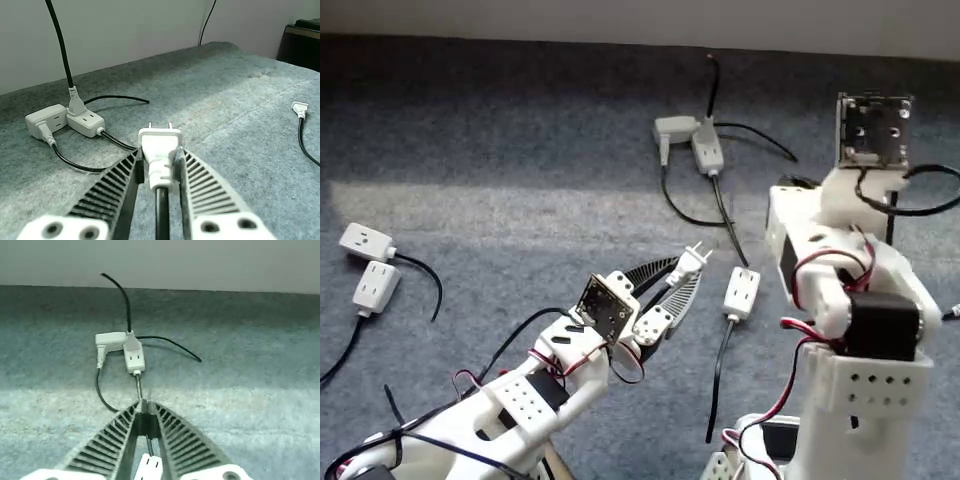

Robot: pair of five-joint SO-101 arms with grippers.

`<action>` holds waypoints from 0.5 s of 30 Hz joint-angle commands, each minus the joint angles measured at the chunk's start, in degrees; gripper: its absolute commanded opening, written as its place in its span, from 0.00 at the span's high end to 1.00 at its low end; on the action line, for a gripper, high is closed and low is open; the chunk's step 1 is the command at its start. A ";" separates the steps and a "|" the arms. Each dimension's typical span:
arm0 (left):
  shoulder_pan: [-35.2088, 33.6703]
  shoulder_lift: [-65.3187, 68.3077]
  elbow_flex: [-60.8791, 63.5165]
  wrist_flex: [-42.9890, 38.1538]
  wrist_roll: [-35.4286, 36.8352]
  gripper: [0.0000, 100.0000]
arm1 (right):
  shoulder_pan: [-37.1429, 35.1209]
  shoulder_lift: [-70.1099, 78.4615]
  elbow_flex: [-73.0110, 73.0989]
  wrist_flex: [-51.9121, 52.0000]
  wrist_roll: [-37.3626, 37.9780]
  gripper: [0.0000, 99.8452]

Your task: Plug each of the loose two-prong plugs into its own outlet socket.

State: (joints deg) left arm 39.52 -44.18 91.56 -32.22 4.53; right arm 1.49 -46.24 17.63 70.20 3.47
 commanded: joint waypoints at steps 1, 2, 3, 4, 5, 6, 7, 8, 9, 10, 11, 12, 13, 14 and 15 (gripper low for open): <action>0.22 -0.66 -1.10 1.58 0.00 0.99 | 7.08 -2.59 4.88 2.15 -0.70 0.99; 0.22 -0.75 -1.71 3.43 0.00 0.99 | 9.36 -2.95 8.84 1.63 -0.79 0.99; 0.22 -0.66 -3.03 5.63 0.00 0.99 | 11.65 -3.21 13.23 0.31 -1.85 0.99; 0.04 -0.66 -4.62 9.05 0.00 0.99 | 14.46 -3.30 17.63 -1.45 -3.43 0.99; -0.48 -0.66 -6.90 14.15 0.18 0.99 | 17.71 -3.30 22.11 -3.38 -5.36 0.99; -1.10 -0.66 -10.15 20.13 0.35 0.99 | 20.53 -3.30 26.77 -5.41 -7.56 0.99; -1.63 -0.66 -13.93 26.99 0.35 0.99 | 23.08 -3.30 30.99 -7.78 -9.49 0.99; -2.33 -0.66 -17.98 33.93 0.44 0.99 | 25.10 -3.30 34.77 -10.33 -10.73 0.99; -2.86 -0.66 -21.76 39.82 0.62 0.99 | 27.03 -3.30 38.20 -12.70 -11.16 0.99; -3.21 -0.66 -25.01 44.66 1.85 0.99 | 28.53 -3.30 41.27 -14.64 -11.34 0.99; -3.38 -0.66 -28.18 48.35 3.52 0.99 | 29.58 -3.30 43.82 -16.40 -11.43 0.99; -3.47 -0.57 -30.90 51.25 4.75 0.99 | 30.02 -3.30 45.93 -17.98 -11.52 0.99; -3.38 -0.57 -33.45 53.71 5.45 0.99 | 29.76 -3.30 47.87 -19.30 -11.52 0.99; -3.21 -0.48 -35.91 56.09 5.98 0.99 | 29.14 -3.30 49.45 -20.53 -11.52 0.99; -2.68 -0.48 -38.29 58.20 6.07 0.99 | 28.35 -3.30 51.03 -21.93 -11.52 0.99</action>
State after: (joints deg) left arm 36.88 -44.18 65.10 15.43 8.31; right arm 30.15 -48.62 65.54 52.62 -7.43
